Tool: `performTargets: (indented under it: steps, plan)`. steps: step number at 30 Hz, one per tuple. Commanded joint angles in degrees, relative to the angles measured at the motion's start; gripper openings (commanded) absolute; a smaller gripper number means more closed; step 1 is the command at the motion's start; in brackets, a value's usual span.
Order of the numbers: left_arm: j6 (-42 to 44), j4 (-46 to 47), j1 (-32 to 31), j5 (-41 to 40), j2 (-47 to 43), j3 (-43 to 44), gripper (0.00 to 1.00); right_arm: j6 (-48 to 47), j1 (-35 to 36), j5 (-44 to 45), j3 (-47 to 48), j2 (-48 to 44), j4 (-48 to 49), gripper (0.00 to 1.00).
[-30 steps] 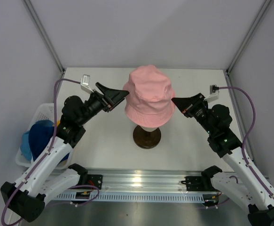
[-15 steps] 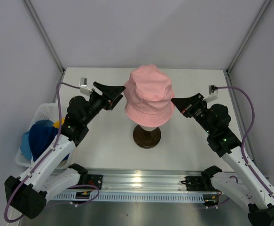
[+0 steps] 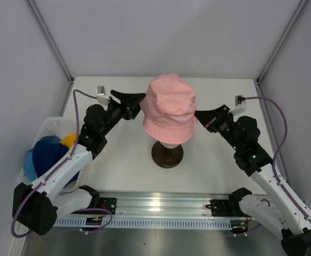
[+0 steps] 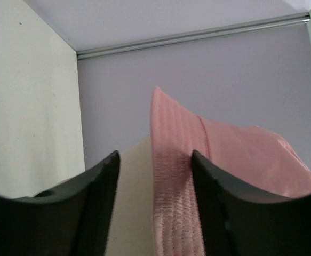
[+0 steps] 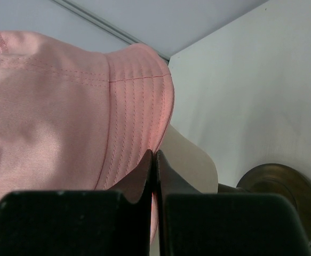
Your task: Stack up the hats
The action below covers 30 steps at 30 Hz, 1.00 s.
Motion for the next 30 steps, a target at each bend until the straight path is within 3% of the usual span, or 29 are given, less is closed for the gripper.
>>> performTargets:
  steps: [1,6,7,11,14,16,22,26,30]
  plan:
    - [-1.0,6.2,0.3,1.9,-0.6,2.1,0.55,-2.2,0.1,3.0,1.6,0.1,-3.5,0.0]
    - [-0.8,7.9,0.3,2.4,-0.8,2.3,0.29,-2.1,0.1,3.1,1.3,0.2,-3.7,0.0]
    - [-0.8,8.2,0.3,2.8,-0.6,2.5,0.19,-1.9,0.0,3.1,1.4,0.1,-3.7,0.0]
    - [-0.2,6.4,0.3,5.1,0.1,4.4,0.01,-2.0,0.1,3.3,1.6,-0.1,-3.9,0.0]
    - [2.3,3.8,0.3,4.9,-0.7,4.9,0.01,-2.3,0.0,4.4,1.7,-0.5,-5.0,0.0]
    - [5.1,-2.6,0.3,3.0,-1.4,5.6,0.01,-2.9,0.0,5.6,1.7,-0.9,-6.3,0.0]
    - [22.1,-17.0,-2.8,-4.3,-3.4,7.9,0.01,-5.9,0.0,8.8,2.0,-1.3,-8.6,0.0]
    - [27.4,-18.9,-5.4,-9.2,-3.5,4.8,0.0,-6.8,0.0,9.2,2.2,-0.3,-10.0,0.0]
    - [26.7,-11.5,-7.1,-11.4,-5.0,-6.0,0.01,-7.4,0.1,9.5,3.6,0.2,-10.5,0.0]
